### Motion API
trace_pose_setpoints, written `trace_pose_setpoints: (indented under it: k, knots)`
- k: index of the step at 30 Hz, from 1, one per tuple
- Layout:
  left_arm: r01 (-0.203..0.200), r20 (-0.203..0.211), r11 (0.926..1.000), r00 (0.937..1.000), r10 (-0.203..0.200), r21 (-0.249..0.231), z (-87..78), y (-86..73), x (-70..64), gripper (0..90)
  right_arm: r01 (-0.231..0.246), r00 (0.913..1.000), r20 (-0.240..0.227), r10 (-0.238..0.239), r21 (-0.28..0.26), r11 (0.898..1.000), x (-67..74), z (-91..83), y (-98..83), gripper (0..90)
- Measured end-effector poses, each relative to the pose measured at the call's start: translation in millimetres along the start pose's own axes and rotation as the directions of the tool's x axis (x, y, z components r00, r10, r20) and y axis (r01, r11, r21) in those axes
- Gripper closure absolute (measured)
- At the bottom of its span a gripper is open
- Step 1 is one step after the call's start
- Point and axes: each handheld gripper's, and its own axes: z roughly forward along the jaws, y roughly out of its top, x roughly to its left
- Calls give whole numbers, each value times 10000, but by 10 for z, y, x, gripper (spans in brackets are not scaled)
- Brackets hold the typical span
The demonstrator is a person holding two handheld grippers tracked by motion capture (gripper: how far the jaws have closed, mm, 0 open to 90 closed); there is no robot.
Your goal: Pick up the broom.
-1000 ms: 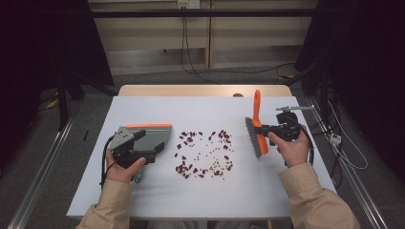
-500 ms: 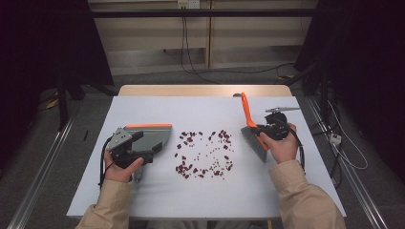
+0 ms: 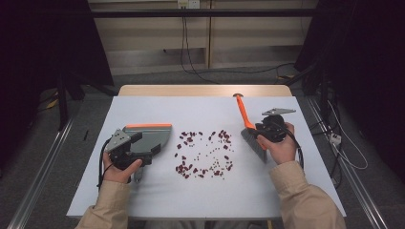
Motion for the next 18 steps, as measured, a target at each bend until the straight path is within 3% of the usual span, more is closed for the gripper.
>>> trace_pose_setpoints:
  k: [4,6,9,14,18]
  knots:
    - [-10,-5,10000,10000,10,31,-4,-7,5,90,79,9999,116,-80,137,9999,11,-77,-21,576]
    - [27,2,10000,10000,-27,13,-1,-7,2,90,64,9999,-105,-62,183,9998,29,-96,-51,595]
    - [15,-6,10000,10000,-15,-30,0,-5,6,90,335,9991,251,-345,379,9987,63,-88,-111,620]
    - [-14,-13,10000,10000,15,78,3,-11,11,90,103,9978,644,-141,583,9982,62,-50,-134,696]
    - [-45,-27,10000,10000,45,45,-10,-9,22,87,-98,9986,518,63,678,9977,31,-38,-139,711]
